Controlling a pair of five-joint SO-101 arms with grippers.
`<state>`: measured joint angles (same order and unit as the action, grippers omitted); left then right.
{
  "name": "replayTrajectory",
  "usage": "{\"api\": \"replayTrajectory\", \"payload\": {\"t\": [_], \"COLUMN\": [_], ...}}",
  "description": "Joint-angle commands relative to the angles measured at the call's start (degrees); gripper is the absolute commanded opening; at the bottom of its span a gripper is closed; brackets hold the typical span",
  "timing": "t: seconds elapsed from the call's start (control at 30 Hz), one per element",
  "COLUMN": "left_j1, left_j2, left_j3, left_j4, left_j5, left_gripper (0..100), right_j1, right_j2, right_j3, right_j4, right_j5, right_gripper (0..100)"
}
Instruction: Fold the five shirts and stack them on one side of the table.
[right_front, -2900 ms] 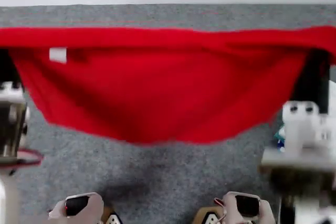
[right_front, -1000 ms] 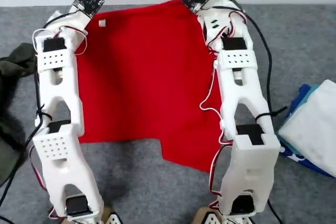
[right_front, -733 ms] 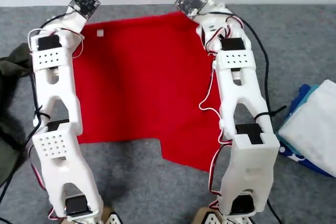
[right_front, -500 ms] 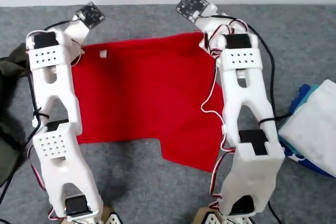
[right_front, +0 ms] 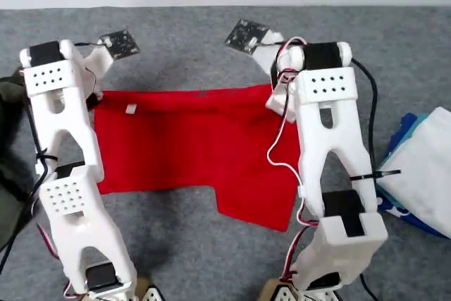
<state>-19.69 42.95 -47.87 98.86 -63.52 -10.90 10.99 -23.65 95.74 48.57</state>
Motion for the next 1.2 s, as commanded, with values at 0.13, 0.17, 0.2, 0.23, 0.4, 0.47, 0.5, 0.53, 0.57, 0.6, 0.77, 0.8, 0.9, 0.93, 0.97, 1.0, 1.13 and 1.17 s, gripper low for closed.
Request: {"api": "replayTrajectory", "payload": {"t": [0.13,0.17,0.2,0.23,0.4,0.47,0.5,0.53,0.57,0.6,0.77,0.8,0.9,0.93,0.97,1.0,1.13,1.17], "left_j1": [-1.6,-1.6,-1.5,-1.6,-2.5,-2.7,-2.9,-3.0,-3.3,-3.7,-4.3,-4.3,-5.1,-5.3,-5.4,-5.4,-5.0,-5.0], "left_j2": [-10.5,-12.3,-13.7,-14.9,-15.6,-14.6,-14.1,-13.5,-13.3,-13.1,-13.3,-13.4,-15.5,-16.4,-17.1,-17.8,-19.4,-19.7], "left_j3": [16.7,19.8,22.5,24.2,26.6,26.5,26.5,26.4,26.4,26.4,26.3,26.2,26.4,26.5,26.6,26.6,26.6,26.6], "left_j4": [1.8,1.8,1.7,1.6,1.5,1.5,1.5,1.5,1.5,1.5,1.5,1.5,1.5,1.5,1.5,1.6,1.6,1.6], "left_j5": [-9.6,-10.9,-11.8,-12.3,-12.7,-12.7,-12.7,-12.7,-12.7,-12.7,-8.1,-6.7,-5.5,-5.5,-5.5,-5.5,-5.5,-5.5], "left_gripper": [0,0,0,0,1,2,4,5,6,6,12,13,15,16,16,16,16,16], "right_j1": [0.3,0.0,-0.4,-0.7,-3.3,-4.4,-4.8,-5.2,-5.7,-5.9,-4.8,-4.6,-4.8,-4.9,-4.9,-4.9,-5.2,-5.0], "right_j2": [-7.8,-8.6,-9.5,-10.6,-17.3,-19.1,-19.7,-20.1,-20.4,-20.6,-20.9,-21.1,-22.4,-22.7,-22.7,-22.7,-21.6,-20.8], "right_j3": [-1.6,0.1,1.9,4.3,17.5,21.9,23.9,25.5,27.0,28.3,30.1,29.6,29.3,29.3,29.3,29.3,29.3,29.3], "right_j4": [7.3,7.3,7.3,7.3,7.3,7.2,7.1,7.1,7.1,7.1,7.3,7.3,7.3,7.3,7.3,7.1,3.4,1.8], "right_j5": [-0.8,-0.8,-0.8,-0.8,-1.0,-1.1,-1.5,-2.5,-3.8,-4.7,-7.3,-7.4,-7.3,-7.3,-7.3,-7.3,-7.5,-7.5], "right_gripper": [0.9,0.9,0.9,0.9,1.0,1.0,1.1,1.3,1.9,3.5,24.9,27.8,28.0,27.8,27.8,27.8,27.7,27.7]}}
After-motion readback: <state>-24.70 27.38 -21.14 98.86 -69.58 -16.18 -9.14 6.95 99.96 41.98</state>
